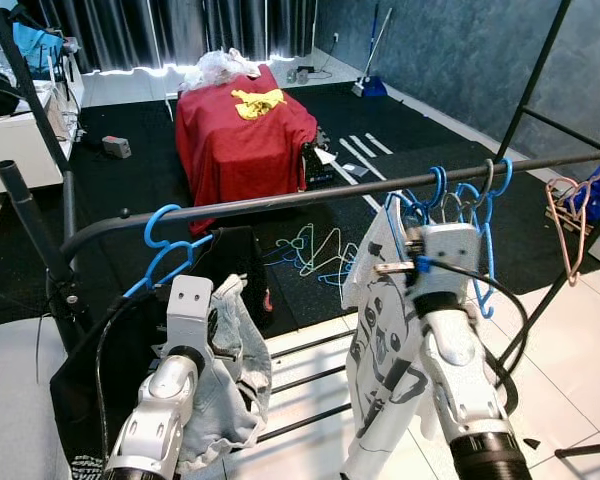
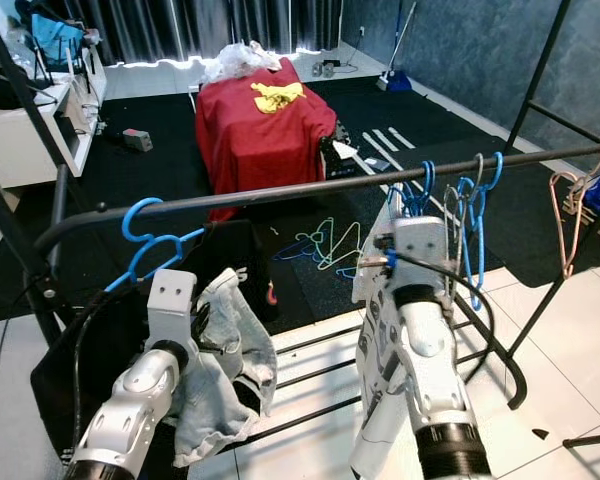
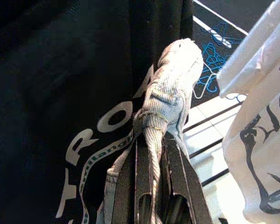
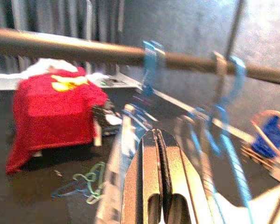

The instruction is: Hang hanger

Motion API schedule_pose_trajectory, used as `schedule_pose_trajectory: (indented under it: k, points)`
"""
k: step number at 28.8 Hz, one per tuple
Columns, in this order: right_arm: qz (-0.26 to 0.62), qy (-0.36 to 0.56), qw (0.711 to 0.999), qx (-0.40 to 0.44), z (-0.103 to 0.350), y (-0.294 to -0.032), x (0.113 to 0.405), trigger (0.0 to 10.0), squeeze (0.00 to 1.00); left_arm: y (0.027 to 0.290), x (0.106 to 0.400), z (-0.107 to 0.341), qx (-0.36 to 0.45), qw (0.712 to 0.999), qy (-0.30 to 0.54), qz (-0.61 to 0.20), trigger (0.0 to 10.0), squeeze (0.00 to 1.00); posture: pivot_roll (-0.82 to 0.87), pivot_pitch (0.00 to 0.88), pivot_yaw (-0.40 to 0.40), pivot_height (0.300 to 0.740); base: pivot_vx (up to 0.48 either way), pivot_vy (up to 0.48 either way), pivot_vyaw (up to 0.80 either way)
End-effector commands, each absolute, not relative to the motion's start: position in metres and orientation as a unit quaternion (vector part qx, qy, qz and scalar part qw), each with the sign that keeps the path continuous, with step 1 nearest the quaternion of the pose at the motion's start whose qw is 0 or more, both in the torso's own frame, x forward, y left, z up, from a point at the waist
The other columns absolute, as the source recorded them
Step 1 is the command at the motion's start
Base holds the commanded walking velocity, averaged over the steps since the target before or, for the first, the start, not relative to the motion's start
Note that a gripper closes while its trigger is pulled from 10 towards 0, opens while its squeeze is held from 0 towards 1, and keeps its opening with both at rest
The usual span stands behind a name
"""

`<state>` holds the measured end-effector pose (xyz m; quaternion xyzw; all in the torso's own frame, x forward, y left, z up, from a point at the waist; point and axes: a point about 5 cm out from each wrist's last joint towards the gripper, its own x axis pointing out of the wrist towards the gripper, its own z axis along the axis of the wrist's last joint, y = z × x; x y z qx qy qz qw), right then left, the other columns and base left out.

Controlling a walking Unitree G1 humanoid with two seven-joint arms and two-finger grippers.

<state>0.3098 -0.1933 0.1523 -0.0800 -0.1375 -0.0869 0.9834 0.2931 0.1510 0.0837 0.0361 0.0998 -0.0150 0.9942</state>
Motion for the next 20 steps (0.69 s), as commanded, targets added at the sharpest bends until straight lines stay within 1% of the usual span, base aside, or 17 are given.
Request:
schedule_pose_trajectory:
  k: [1,2,4,7,11,12,13,14,20]
  points:
    - [-0.079,-0.148,0.983,-0.072,0.159,-0.192,0.311,10.0,0.00,0.153,0.294,0.090,0.046,0.995,0.090,-0.017,10.0,0.00,0.03,0.043,-0.007,0.740,0.000,0.000,0.00]
    - [-0.061,-0.149,0.985,-0.059,0.165,-0.198,0.317,10.0,0.00,0.153,0.295,0.089,0.045,0.995,0.093,-0.017,10.0,0.00,0.03,0.048,-0.001,0.740,0.000,0.000,0.00]
    - [-0.054,-0.154,0.985,-0.064,0.172,-0.203,0.321,10.0,0.00,0.153,0.294,0.088,0.042,0.994,0.098,-0.016,10.0,0.00,0.03,0.049,0.001,0.740,0.000,0.000,0.00]
    - [-0.030,-0.136,0.987,-0.074,0.180,-0.212,0.333,10.0,0.00,0.151,0.292,0.087,0.044,0.993,0.104,-0.024,10.0,0.00,0.02,0.054,0.010,0.740,0.000,0.000,0.00]
    - [-0.024,-0.130,0.988,-0.077,0.182,-0.215,0.336,10.0,0.00,0.151,0.291,0.086,0.046,0.993,0.105,-0.026,10.0,0.00,0.02,0.053,0.011,0.740,0.000,0.000,0.00]
    - [-0.020,-0.129,0.988,-0.080,0.185,-0.218,0.338,8.9,0.00,0.151,0.290,0.085,0.047,0.993,0.107,-0.028,10.0,0.00,0.02,0.056,0.010,0.740,0.000,0.000,0.00]
    - [-0.020,-0.129,0.988,-0.080,0.185,-0.218,0.338,8.9,0.00,0.151,0.290,0.085,0.047,0.993,0.107,-0.028,10.0,0.00,0.02,0.056,0.010,0.740,0.000,0.000,0.00]
    - [-0.016,-0.130,0.988,-0.083,0.189,-0.221,0.341,0.0,0.00,0.151,0.290,0.085,0.048,0.993,0.107,-0.028,10.0,0.00,0.02,0.055,0.001,0.740,0.000,0.000,0.00]
    - [-0.013,-0.133,0.988,-0.083,0.195,-0.223,0.346,0.0,0.00,0.153,0.288,0.085,0.047,0.993,0.108,-0.024,10.0,0.00,0.03,0.047,0.001,0.740,0.000,0.000,0.00]
